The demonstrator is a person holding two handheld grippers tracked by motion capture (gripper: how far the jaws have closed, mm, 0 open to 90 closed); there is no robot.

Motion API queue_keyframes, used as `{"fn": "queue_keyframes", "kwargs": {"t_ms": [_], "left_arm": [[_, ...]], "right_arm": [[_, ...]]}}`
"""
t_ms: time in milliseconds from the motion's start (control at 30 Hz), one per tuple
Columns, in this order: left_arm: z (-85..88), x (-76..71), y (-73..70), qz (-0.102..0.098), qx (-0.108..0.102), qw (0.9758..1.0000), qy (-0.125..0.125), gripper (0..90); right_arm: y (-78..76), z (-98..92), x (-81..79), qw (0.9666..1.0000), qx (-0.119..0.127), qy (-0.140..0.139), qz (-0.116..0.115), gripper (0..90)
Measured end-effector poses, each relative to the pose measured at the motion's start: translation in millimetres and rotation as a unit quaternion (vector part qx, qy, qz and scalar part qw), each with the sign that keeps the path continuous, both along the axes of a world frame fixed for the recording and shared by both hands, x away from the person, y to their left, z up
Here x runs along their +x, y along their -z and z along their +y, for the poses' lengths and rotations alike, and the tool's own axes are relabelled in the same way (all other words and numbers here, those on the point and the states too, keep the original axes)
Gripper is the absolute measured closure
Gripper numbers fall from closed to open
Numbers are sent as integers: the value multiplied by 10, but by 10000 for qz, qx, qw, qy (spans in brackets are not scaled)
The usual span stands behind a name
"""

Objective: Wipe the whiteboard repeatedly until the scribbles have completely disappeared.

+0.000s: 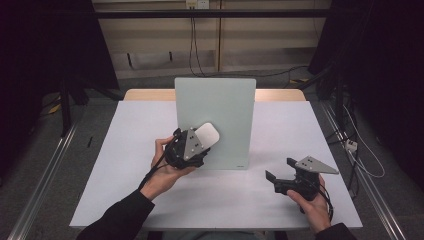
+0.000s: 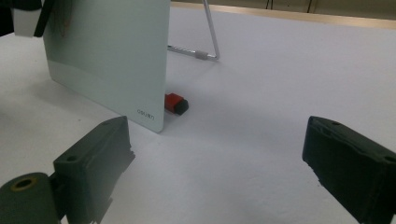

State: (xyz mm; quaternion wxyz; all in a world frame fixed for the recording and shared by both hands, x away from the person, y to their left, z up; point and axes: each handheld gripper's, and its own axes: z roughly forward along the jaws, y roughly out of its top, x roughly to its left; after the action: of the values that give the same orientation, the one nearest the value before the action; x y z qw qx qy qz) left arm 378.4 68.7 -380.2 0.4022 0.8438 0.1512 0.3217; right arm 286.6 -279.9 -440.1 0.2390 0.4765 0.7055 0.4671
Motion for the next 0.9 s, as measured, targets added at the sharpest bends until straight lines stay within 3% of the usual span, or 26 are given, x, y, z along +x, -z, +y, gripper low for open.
{"fn": "queue_keyframes", "kwargs": {"t_ms": [367,467,667,900], "left_arm": [[114,144,-291,-198,-347,9989,-247,303],[103,130,-272,-278,-242,9990,-245,304],[58,91,-194,-206,-105,9997,-128,303],[-29,1,-1,-105,122,9998,87,303]], "right_arm": [[0,-1,-1,10000,1,-9,-3,77],[0,-1,-1,10000,5,-7,3,77],[0,3,-1,10000,-2,-10,3,77],[0,1,-2,10000,-2,-13,3,77]]}}
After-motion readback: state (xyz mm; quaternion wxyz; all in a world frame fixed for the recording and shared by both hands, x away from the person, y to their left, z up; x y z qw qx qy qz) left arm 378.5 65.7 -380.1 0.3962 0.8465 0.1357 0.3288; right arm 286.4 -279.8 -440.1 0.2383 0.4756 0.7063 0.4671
